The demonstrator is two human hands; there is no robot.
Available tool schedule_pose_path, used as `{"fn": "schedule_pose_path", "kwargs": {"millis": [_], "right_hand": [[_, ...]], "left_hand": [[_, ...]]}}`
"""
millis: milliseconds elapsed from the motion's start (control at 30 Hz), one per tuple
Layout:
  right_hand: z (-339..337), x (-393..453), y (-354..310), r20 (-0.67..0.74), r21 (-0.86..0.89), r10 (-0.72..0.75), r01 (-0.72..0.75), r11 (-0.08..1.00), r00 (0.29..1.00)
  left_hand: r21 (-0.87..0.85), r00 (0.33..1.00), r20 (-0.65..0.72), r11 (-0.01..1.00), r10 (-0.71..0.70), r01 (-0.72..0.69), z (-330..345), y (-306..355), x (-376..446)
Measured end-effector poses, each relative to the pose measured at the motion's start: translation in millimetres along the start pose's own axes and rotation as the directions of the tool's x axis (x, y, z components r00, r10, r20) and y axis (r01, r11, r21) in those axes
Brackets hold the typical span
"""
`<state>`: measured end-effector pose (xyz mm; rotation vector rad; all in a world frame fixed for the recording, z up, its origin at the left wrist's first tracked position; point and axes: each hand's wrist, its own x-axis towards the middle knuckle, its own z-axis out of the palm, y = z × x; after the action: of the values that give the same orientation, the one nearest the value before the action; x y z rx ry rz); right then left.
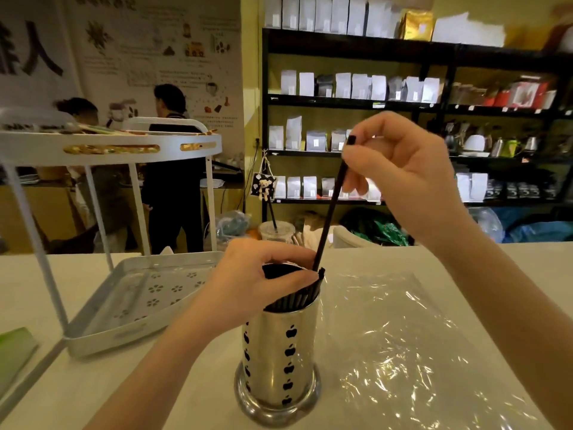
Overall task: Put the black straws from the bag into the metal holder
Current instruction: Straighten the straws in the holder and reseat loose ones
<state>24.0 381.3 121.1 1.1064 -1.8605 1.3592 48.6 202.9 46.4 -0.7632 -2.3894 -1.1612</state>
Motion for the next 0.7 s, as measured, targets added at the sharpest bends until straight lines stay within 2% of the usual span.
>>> {"fn": "schedule_pose_path", "kwargs": {"millis": [100,167,300,367,433,533,600,700], "right_hand": [[-13.7,19.7,-5.9,-0.156,0.076,-0.012,0.025,0.997,0.988],[-21.8,26.4,-4.6,-0.242,0.151,0.019,0.018,0.988,0.97],[-28.2,18.7,13.6,-0.277,0.299,0.206,-0.119,0.947,0.938],[-21.7,5.4,28.1,-0.218,0.284,0.31,-0.244,0.927,0.925],[-8.9,-11.0,42.1,-0.088,0.176,0.368,-0.349,0.921,0.926],[14.5,-33.6,58.9,0.134,-0.09,0.361,-0.352,0.932,0.923],[27.2,-41.5,64.6,0.193,-0.177,0.361,-0.33,0.927,0.912],[39.6,-46.1,68.6,0.274,-0.231,0.336,-0.277,0.933,0.901]], "left_hand": [[-0.029,0.997,-0.069,0.999,0.027,-0.029,-1.4,0.6,4.9],[-0.079,0.986,-0.16,0.995,0.053,-0.066,-5.4,3.0,7.7],[-0.218,0.916,-0.399,0.966,0.039,-0.136,-31.6,5.5,14.9],[-0.296,0.86,-0.511,0.941,-0.009,-0.166,-48.3,2.0,18.9],[-0.343,0.804,-0.592,0.922,-0.061,-0.182,-61.2,-3.4,24.1],[-0.23,0.734,-0.679,0.955,-0.019,-0.187,-71.4,-5.7,32.8],[-0.192,0.738,-0.675,0.961,0.017,-0.198,-72.3,-4.3,37.3],[-0.173,0.78,-0.622,0.959,0.071,-0.225,-69.0,-1.2,40.1]]}}
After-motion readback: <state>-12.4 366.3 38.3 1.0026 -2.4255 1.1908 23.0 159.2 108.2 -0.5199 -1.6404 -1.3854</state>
